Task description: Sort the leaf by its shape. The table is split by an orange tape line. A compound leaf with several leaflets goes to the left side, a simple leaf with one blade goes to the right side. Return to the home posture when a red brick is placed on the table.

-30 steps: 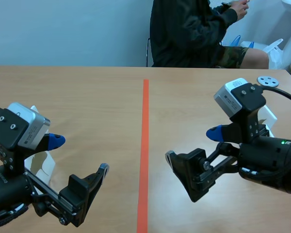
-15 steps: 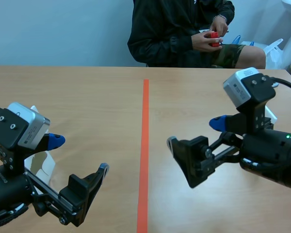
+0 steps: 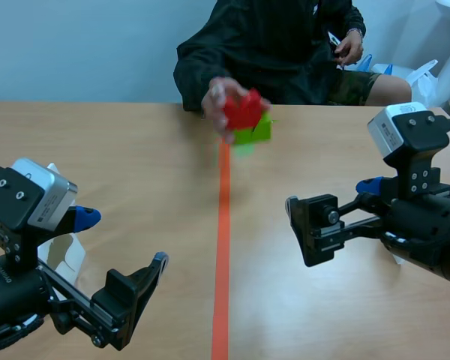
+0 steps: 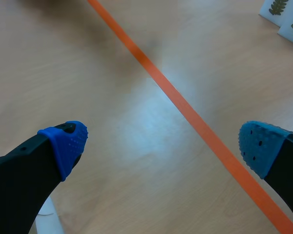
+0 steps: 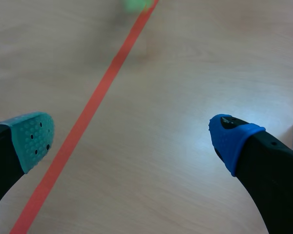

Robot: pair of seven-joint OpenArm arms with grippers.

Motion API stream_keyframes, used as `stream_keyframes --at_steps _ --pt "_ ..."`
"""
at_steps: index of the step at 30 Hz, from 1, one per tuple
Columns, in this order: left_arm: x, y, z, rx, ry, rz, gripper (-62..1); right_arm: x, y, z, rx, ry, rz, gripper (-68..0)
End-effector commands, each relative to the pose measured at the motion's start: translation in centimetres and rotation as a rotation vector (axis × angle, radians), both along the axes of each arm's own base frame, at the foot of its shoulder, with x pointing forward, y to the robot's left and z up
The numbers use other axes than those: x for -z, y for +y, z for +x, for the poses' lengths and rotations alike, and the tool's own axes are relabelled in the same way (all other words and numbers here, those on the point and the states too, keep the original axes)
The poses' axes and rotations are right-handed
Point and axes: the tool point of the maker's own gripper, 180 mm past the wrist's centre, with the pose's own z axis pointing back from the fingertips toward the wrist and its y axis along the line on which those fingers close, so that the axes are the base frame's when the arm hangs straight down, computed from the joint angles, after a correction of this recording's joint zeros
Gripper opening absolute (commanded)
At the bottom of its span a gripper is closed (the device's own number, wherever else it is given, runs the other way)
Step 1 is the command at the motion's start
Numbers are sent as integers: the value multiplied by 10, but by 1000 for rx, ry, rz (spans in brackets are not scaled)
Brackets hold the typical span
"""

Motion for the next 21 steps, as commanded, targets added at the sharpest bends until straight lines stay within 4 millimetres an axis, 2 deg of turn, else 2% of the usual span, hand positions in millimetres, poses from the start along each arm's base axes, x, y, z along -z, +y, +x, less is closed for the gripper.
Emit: stream_keyframes --at_steps 1,21 --pt "-9 -2 2 2 -30 -22 14 -7 -1 3 -5 -28 -12 4" --pt "-9 -2 2 0 -23 -26 14 -5 -2 1 -7 -16 -16 4"
